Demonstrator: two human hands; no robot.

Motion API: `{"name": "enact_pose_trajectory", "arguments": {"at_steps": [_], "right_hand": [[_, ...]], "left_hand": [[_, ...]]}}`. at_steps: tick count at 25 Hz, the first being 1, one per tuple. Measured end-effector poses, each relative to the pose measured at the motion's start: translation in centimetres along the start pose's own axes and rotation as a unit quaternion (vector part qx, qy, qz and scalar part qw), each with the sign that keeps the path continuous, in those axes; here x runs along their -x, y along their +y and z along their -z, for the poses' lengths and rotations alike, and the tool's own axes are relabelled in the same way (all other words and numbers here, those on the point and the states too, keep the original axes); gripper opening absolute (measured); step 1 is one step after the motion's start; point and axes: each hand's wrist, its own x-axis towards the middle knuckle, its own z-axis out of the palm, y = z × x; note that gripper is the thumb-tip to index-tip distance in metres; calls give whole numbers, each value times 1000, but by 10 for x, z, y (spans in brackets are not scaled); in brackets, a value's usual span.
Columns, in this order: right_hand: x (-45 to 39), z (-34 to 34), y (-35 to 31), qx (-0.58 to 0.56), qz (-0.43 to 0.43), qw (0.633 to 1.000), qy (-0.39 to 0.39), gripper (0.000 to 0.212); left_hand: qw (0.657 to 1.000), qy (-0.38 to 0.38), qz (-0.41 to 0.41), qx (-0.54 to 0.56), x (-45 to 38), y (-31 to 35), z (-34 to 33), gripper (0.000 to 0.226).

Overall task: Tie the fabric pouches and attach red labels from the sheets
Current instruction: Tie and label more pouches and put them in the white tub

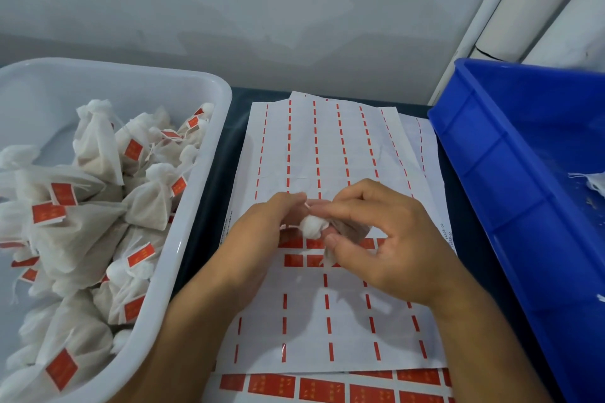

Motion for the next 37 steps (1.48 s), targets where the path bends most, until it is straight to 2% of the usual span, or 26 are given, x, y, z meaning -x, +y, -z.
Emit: {"name": "enact_pose_trajectory", "arguments": {"at_steps": [3, 6, 8, 13, 18, 23, 27, 30, 32, 37], "right_hand": [[0, -1, 1, 20, -10, 1000, 10, 37], [-2, -2, 1, 13, -17, 999, 25, 32], [-3, -3, 1, -3, -16, 999, 34, 28], [-5, -4, 2, -10, -12, 997, 71, 16], [-8, -9, -4, -42, -25, 992, 119, 12], [-10, -12, -13, -101, -39, 978, 180, 12], [-11, -15, -20, -139, -60, 968, 201, 14], [-12, -16, -21, -185, -103, 960, 186, 9], [-13, -17, -19, -203, -152, 953, 164, 14], [-15, -18, -16, -216, -272, 926, 147, 21]], "left_hand": [[1000, -7, 5, -17, 1, -2, -1, 48], [999, -19, -5, -47, 2, -3, 0, 28], [997, -42, -18, -63, 4, 1, 2, 26], [995, -82, -61, -23, 9, 9, 4, 24], [989, -21, -147, 1, 7, 6, -4, 25], [971, -21, -232, 55, 6, 0, -11, 12], [958, 26, -281, 53, 7, -3, -17, 20], [956, 59, -280, 65, 6, -4, -18, 21], [958, 81, -267, 61, 4, -4, -17, 21], [968, 123, -216, -25, 0, -4, -16, 25]]}}
